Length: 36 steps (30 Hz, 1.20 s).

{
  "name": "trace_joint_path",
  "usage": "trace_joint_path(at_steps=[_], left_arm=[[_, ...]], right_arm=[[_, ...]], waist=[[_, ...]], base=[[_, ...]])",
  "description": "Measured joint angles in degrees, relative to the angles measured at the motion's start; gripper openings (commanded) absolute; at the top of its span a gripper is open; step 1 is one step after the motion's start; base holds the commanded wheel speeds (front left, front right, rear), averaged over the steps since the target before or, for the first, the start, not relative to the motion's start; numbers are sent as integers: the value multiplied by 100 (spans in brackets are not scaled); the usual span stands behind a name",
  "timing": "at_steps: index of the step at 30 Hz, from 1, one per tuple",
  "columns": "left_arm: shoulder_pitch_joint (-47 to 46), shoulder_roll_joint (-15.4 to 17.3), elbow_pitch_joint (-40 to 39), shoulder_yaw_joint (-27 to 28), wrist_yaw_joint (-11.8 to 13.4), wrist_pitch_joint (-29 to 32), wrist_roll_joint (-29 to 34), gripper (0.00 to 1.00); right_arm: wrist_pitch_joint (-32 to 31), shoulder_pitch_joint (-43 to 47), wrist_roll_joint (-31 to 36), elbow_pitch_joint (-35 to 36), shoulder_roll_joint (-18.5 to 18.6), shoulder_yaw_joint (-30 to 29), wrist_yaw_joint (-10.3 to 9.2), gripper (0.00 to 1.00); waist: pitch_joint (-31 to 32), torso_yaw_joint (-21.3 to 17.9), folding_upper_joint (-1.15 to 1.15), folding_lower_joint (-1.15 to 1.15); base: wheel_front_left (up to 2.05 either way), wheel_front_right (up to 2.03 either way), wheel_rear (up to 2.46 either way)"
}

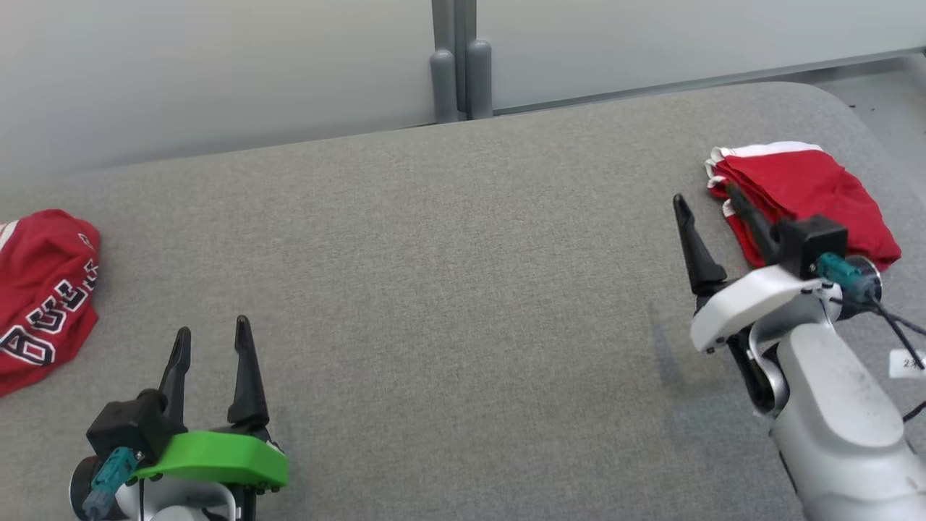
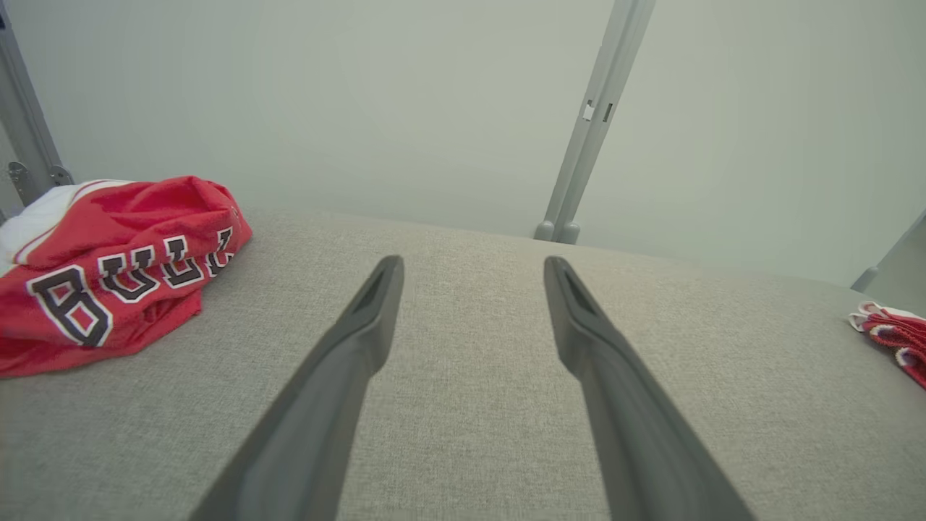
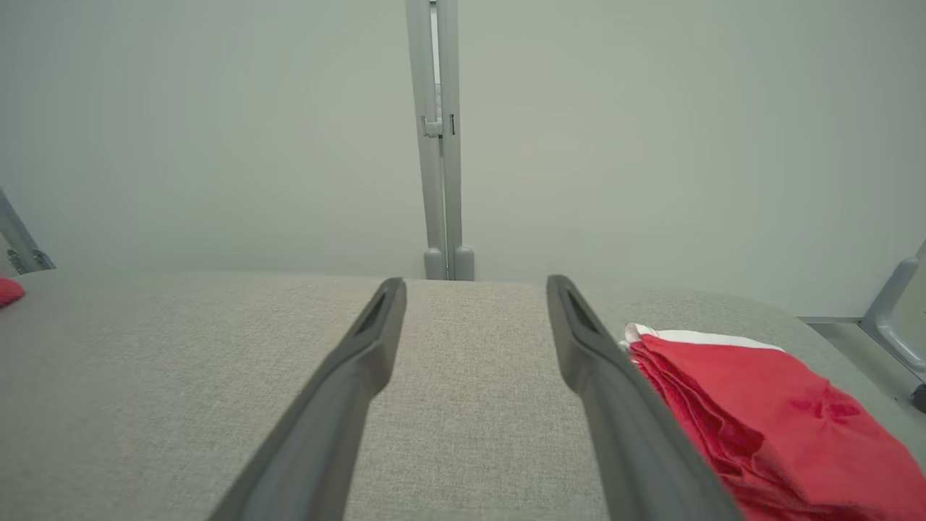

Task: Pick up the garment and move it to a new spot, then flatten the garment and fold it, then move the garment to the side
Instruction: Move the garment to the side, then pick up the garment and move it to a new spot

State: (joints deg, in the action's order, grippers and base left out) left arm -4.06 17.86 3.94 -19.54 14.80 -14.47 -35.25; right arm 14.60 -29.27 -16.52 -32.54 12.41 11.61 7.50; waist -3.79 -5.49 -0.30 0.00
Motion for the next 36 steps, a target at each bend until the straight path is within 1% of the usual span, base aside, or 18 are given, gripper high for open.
trace_joint_path(at_steps=[5,6,7,8,9,11,16,19,26,36], left_arm=[[278,-4,1,73,27,-21,-37,100],[325,-4,-1,78,29,-22,-41,100],[325,-4,-1,78,29,-22,-41,100],[406,-8,3,83,26,-23,-41,100],[406,-8,3,83,26,-23,-41,100],[483,-18,14,97,25,-29,-41,100],[611,-32,43,142,10,-31,-25,100],[680,-64,36,153,8,-32,-25,100],[727,-80,84,125,-43,-48,78,100],[711,-96,67,109,-68,-56,160,100]], right_arm=[[-304,788,650,943,-567,-576,0,100],[-369,938,717,1133,-668,-650,0,100],[-369,938,717,1133,-668,-650,0,100],[-490,1217,817,1463,-801,-789,0,100],[-490,1217,817,1463,-801,-789,0,100],[-609,1479,954,1750,-861,-873,0,100],[-800,2028,1007,2296,-951,-956,0,100],[-846,2317,833,2503,-951,-960,0,100],[-857,2669,650,2738,-955,-880,0,100],[-905,2747,616,2850,-955,-887,-1,100]], waist=[[124,166,0,0],[145,197,0,0],[145,197,0,0],[185,253,0,0],[185,253,0,0],[226,306,0,0],[325,419,0,0],[375,470,0,0],[420,518,0,0],[405,492,0,0]], base=[[0,0,0],[0,0,0],[0,0,0],[0,0,0],[0,0,0],[0,0,0],[0,0,0],[0,0,0],[0,0,0],[0,0,0]])
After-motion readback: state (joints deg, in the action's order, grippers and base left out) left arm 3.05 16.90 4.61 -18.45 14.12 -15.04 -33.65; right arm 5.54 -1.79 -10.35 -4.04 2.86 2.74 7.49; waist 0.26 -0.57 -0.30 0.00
